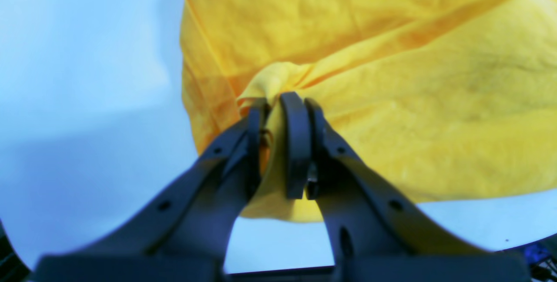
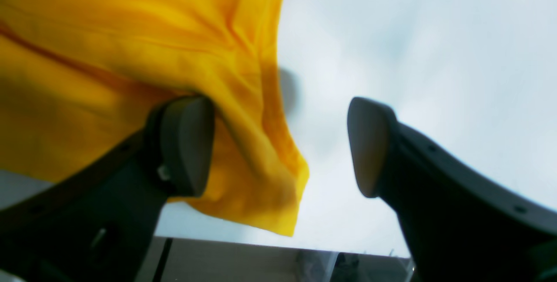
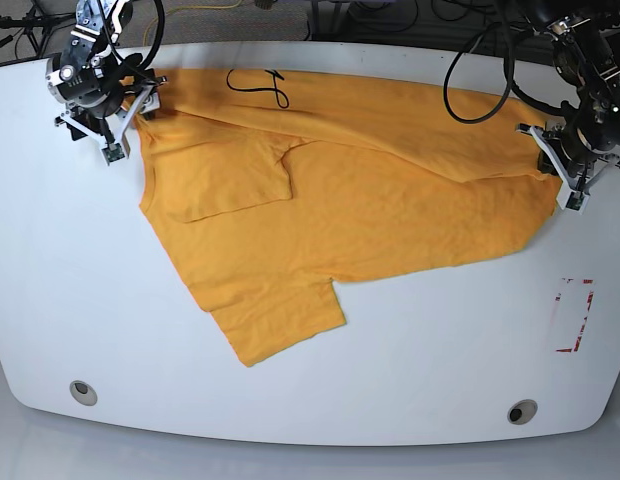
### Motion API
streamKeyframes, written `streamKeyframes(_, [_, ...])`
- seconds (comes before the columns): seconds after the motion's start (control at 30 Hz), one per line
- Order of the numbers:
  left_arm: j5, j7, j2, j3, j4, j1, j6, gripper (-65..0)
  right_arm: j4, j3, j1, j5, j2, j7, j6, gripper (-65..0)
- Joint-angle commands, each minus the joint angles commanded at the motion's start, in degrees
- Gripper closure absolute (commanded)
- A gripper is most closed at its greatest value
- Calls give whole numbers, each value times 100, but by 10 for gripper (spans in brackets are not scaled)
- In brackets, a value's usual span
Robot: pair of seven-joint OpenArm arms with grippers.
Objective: Fold the T-shirt properly
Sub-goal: 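Pull the pinched edge outward with the left gripper, then release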
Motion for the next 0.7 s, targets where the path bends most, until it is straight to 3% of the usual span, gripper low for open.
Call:
streamKeyframes(0.17, [0,0,-62,9,0,-9,0,-61,-9,0,9,0,0,9,0,-457])
streamKeyframes(0.4, [9,-9,-105,9,-9,-53,0,-149,-9,0,9,0,-9,35,0,-457])
streamKeyframes(0.53, [9,-9,-114,0,-176,-114,0,-156,-26,0,9,-44,-9,167,0,-457])
streamKeyframes(0.7, [9,-79,-396,0,-571,-167,0,-156,-255,0,9,-44,-9,202,0,-457])
